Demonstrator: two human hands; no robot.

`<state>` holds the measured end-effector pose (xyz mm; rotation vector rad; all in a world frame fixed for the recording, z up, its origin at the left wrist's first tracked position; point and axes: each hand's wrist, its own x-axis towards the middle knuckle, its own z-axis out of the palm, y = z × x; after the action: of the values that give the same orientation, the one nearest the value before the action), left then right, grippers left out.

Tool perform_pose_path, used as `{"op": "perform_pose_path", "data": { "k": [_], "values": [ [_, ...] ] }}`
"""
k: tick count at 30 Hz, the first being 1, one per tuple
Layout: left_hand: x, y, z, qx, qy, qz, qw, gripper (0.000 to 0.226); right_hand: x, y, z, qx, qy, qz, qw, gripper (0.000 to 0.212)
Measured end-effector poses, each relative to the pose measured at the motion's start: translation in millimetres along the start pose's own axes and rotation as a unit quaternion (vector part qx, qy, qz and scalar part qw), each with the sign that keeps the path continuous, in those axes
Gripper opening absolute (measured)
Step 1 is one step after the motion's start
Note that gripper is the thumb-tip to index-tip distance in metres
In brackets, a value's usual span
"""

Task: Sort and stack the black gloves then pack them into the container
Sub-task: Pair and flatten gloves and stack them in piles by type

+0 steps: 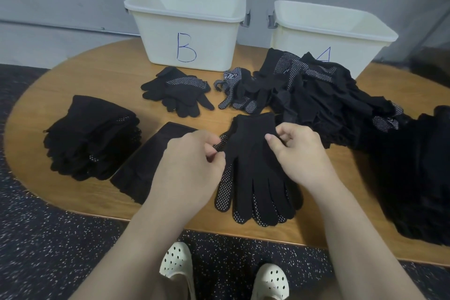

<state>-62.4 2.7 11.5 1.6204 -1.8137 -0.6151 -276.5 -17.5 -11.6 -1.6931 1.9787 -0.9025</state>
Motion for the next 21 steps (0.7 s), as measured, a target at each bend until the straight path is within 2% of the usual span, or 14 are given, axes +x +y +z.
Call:
{"op": "perform_pose_path", "data": {
  "k": [7,14,18,21],
  "values": [
    [4.7,-3.1,2.9,0.019,-0.004,0.004,1.000,0.009,0.8,0.8,2.3,-0.026,0.024,0.002,0.999,0.034],
    [9.4,-8.6,1.2,-0.001,-0.039,-0.032,0.999,0.016,1.7,-1.3,5.4,-0.069,0.022,0.007,0.997,0.035],
    [8.6,-9.8,-0.1,0.006,-0.057,-0.039,0.998,0.025,2.1,-4.6,6.1,-0.096,0.024,0.013,0.995,0.029],
    [8.4,-10.1,1.0,0.010,-0.063,-0.047,0.997,0.023,2.8,-6.5,6.2,-0.095,0.020,0.019,0.995,0.020]
  ]
}}
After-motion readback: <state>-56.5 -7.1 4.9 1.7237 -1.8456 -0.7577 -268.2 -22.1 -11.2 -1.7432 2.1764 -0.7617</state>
